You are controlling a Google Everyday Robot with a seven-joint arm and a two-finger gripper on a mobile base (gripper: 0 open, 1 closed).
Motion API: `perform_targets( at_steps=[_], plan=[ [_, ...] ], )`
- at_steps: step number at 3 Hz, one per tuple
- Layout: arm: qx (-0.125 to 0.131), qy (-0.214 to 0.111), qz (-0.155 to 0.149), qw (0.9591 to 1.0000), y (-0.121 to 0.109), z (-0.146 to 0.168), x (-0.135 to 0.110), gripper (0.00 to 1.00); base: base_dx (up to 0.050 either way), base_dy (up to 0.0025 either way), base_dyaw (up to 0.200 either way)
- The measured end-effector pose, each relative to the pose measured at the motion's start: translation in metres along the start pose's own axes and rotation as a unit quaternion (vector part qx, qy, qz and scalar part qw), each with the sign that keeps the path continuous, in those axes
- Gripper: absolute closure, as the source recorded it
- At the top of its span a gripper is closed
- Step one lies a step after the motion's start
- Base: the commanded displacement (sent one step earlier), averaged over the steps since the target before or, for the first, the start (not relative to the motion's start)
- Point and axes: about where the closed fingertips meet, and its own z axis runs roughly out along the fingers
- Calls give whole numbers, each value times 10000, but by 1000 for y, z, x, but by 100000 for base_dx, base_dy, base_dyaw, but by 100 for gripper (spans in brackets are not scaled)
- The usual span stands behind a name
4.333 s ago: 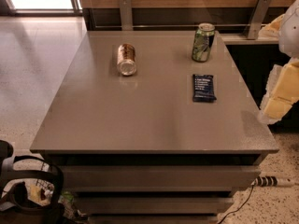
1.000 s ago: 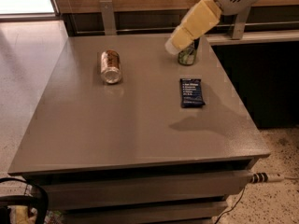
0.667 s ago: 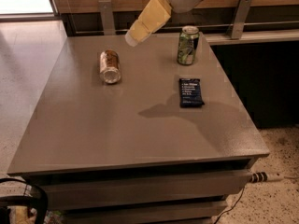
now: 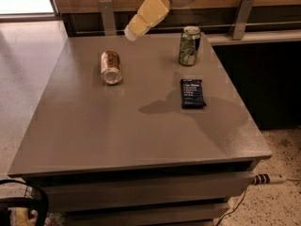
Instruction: Place orange can upright
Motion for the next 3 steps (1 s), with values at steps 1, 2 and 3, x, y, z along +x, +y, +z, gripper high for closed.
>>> perform_targets(
  at_steps=[1,2,3],
  plan=[
    [-135,53,206,9997,-22,26,-17,0,0,0,0],
    [-247,-102,495,9984,-47,59,-41,0,0,0,0],
    [-275,-225,668,9971,-54,77,-61,0,0,0,0]
  ],
)
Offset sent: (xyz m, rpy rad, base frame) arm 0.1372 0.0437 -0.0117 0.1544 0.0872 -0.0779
